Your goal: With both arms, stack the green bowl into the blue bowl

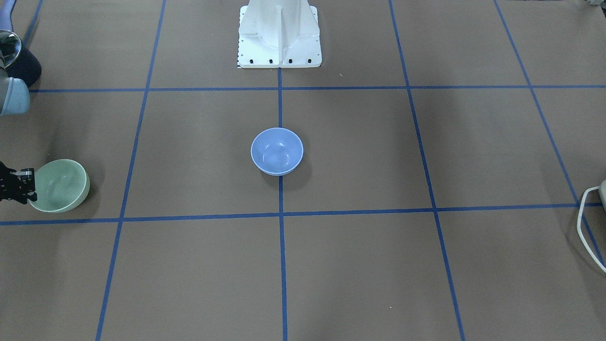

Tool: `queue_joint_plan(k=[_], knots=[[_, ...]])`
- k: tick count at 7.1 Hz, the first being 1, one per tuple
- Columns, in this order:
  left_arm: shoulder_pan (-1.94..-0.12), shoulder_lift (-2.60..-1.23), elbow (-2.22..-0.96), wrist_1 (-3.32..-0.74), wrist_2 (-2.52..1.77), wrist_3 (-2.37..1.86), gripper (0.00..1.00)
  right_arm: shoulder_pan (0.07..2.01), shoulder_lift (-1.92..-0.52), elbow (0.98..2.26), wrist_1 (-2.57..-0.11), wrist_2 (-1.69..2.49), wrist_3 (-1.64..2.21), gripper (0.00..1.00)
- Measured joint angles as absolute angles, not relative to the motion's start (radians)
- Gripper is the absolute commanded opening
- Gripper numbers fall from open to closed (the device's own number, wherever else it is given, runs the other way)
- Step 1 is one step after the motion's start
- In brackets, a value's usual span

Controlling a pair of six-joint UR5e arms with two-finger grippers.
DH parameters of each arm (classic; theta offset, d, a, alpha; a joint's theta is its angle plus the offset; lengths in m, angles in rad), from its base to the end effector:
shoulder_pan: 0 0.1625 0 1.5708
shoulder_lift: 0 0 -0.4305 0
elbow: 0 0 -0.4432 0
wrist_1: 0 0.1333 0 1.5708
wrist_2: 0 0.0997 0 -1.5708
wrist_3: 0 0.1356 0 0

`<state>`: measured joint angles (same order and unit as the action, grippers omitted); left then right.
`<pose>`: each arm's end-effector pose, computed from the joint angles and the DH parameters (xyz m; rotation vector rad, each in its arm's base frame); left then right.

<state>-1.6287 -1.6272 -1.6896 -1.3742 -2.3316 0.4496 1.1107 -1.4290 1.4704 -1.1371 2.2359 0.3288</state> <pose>-0.0720 -0.5550 0.6154 0.1723 0.7459 0.3644 -0.2402 -0.5965 0.6196 0.1719 -0.7799 -0.2822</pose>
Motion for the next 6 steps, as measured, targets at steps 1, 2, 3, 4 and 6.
queue_joint_plan(k=[1,2,3,4,6], knots=[[-1.629,-1.619,-1.687,-1.37,-2.332,0.402,0.98,1.111,-1.429,1.474,-1.137,2.238,0.331,0.0],[-1.63,-1.611,-1.686,-1.369,-2.332,0.323,0.98,1.111,-1.429,1.476,-1.137,2.242,0.332,0.0],[-1.63,-1.606,-1.685,-1.369,-2.331,0.269,0.98,1.111,-1.428,1.482,-1.138,2.255,0.335,0.0],[-1.632,-1.601,-1.683,-1.368,-2.331,0.245,0.98,1.112,-1.424,1.496,-1.139,2.284,0.354,0.0],[-1.638,-1.58,-1.688,-1.371,-2.332,0.182,0.98,1.116,-1.39,1.541,-1.141,2.336,0.494,0.0]])
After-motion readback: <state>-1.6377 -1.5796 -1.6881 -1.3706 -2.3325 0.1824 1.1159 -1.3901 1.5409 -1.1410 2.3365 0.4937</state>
